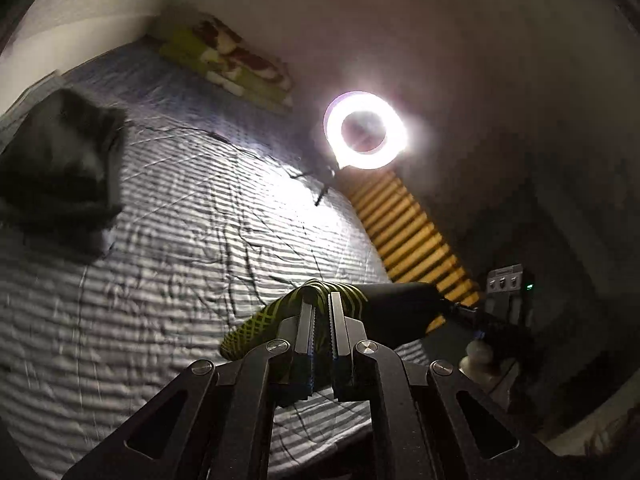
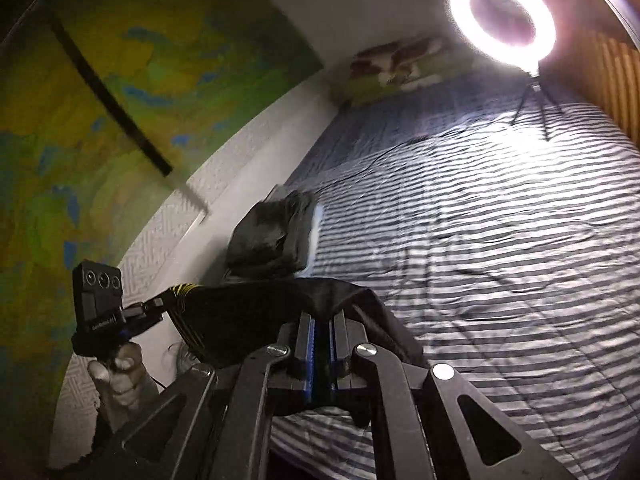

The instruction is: Organize objects

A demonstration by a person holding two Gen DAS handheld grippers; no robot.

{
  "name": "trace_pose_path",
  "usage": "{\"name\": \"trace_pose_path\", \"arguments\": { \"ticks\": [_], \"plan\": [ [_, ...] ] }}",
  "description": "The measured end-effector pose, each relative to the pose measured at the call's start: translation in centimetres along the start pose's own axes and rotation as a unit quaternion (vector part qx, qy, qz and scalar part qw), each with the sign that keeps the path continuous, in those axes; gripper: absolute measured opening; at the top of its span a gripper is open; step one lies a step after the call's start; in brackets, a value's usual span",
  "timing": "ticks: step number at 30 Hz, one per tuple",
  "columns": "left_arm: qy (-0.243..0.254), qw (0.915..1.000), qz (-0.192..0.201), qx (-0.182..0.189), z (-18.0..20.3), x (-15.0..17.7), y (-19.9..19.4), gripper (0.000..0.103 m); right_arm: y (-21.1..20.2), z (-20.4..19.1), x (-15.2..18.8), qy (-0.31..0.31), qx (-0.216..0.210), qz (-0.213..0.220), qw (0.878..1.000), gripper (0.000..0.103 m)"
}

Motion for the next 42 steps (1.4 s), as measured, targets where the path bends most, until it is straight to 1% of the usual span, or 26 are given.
{"name": "trace_pose_path", "arguments": {
  "ticks": [1, 2, 4, 5, 8, 10, 13, 15, 17, 19, 21, 22, 24, 25, 27, 28, 29, 31, 32, 33, 34, 35, 37, 39, 40, 42],
  "plan": [
    [0.0, 0.9999, 0.009, -0.006, -0.6, 0.3, -0.8, 0.005, 0.9, -0.9, 0.3, -0.008, -0.01, -0.011, 1.0, 0.005],
    [-0.017, 0.9996, 0.018, -0.014, -1.8, 0.5, -1.8, 0.005, 1.4, -1.5, 0.6, -0.012, -0.018, -0.022, 1.0, 0.005],
    [-0.06, 0.998, 0.014, -0.009, -3.6, 1.5, -3.1, 0.005, 3.4, -2.3, 1.2, -0.007, -0.03, -0.054, 0.998, 0.005],
    [-0.077, 0.9968, 0.015, -0.016, -4.6, 1.7, -3.7, 0.005, 4.5, -2.6, 1.5, -0.002, -0.034, -0.07, 0.997, 0.005],
    [-0.098, 0.995, 0.011, -0.016, -5.8, 2.4, -4.9, 0.005, 6.0, -2.8, 2.1, 0.015, -0.049, -0.097, 0.994, 0.005],
    [-0.087, 0.9958, 0.005, -0.027, -5.3, 3.0, -5.5, 0.005, 5.9, -2.8, 2.6, 0.019, -0.059, -0.104, 0.993, 0.005],
    [-0.067, 0.9974, -0.013, -0.024, -3.0, 3.4, -5.9, 0.005, 4.1, -3.3, 3.7, 0.006, -0.059, -0.111, 0.992, 0.005],
    [-0.047, 0.9983, -0.02, -0.029, -1.5, 2.7, -5.3, 0.005, 2.4, -3.2, 4.3, 0.003, -0.061, -0.115, 0.991, 0.005],
    [-0.04, 0.9984, -0.03, -0.027, -1.0, 1.9, -4.5, 0.005, 1.1, -2.7, 3.7, -0.002, -0.052, -0.11, 0.993, 0.005],
    [-0.031, 0.998, -0.035, -0.043, -1.5, 0.4, -2.5, 0.004, 1.5, -2.2, 2.7, -0.014, -0.029, -0.105, 0.994, 0.005],
    [-0.035, 0.9974, -0.037, -0.052, -3.7, -1.4, 0.2, 0.001, 3.6, -0.6, 1.2, -0.02, -0.003, -0.103, 0.995, 0.005],
    [-0.048, 0.9967, -0.038, -0.053, -5.4, -2.1, 1.6, 0.001, 5.3, 0.6, 0.4, -0.009, 0.003, -0.11, 0.994, 0.005],
    [-0.076, 0.9936, -0.041, -0.073, -10.4, -3.5, 5.6, 0.0, 9.9, 3.7, -0.8, 0.01, 0.021, -0.133, 0.991, 0.005],
    [-0.096, 0.991, -0.052, -0.077, -13.3, -4.0, 8.2, 0.0, 13.3, 6.0, -1.4, 0.022, 0.036, -0.149, 0.988, 0.005],
    [-0.119, 0.9861, -0.069, -0.093, -17.6, -4.2, 11.7, 0.0, 17.8, 9.1, -2.0, 0.042, 0.053, -0.173, 0.983, 0.005],
    [-0.136, 0.9835, -0.074, -0.094, -19.5, -4.2, 13.2, 0.0, 20.9, 11.3, -2.3, 0.045, 0.075, -0.187, 0.978, 0.005],
    [-0.14, 0.9816, -0.087, -0.097, -21.0, -4.0, 14.8, 0.0, 22.8, 13.1, -2.4, 0.056, 0.092, -0.196, 0.975, 0.005],
    [-0.133, 0.9796, -0.102, -0.111, -22.4, -3.0, 16.5, 0.0, 26.0, 16.3, -2.2, 0.084, 0.093, -0.227, 0.966, 0.005],
    [-0.117, 0.9792, -0.123, -0.112, -22.4, -2.3, 17.6, 0.0, 26.8, 17.4, -2.1, 0.097, 0.091, -0.235, 0.963, 0.005],
    [-0.103, 0.9783, -0.139, -0.113, -22.3, -1.6, 18.5, 0.004, 27.3, 18.3, -2.0, 0.102, 0.093, -0.241, 0.961, 0.005],
    [-0.092, 0.9762, -0.157, -0.117, -22.3, -0.9, 19.4, 0.018, 27.7, 18.9, -1.8, 0.101, 0.093, -0.246, 0.959, 0.005],
    [-0.092, 0.9733, -0.175, -0.116, -22.5, -0.1, 20.3, 0.038, 28.0, 19.5, -1.5, 0.1, 0.092, -0.251, 0.958, 0.005],
    [-0.107, 0.9717, -0.184, -0.102, -22.9, 0.8, 21.6, 0.053, 28.1, 19.7, -1.2, 0.102, 0.086, -0.254, 0.958, 0.005],
    [-0.12, 0.9682, -0.196, -0.1, -23.4, 1.7, 23.0, 0.054, 28.1, 19.8, -0.9, 0.105, 0.083, -0.255, 0.958, 0.006],
    [-0.122, 0.9671, -0.198, -0.102, -23.9, 2.1, 23.6, 0.054, 28.1, 20.0, -0.8, 0.11, 0.077, -0.256, 0.957, 0.008],
    [-0.119, 0.9673, -0.201, -0.1, -23.8, 2.8, 24.2, 0.052, 27.6, 20.2, -0.9, 0.126, 0.063, -0.256, 0.956, 0.009]
  ]
}}
Point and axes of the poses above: each gripper's, at about its wrist camera, not at the fingertips, and y roughly the way its jaws point, z to its right, x to its underside, the point moved 7 cm from there along y, roughly the way its jaws point, and after that the axes turned 8 degrees about x, right-handed, at the moved point
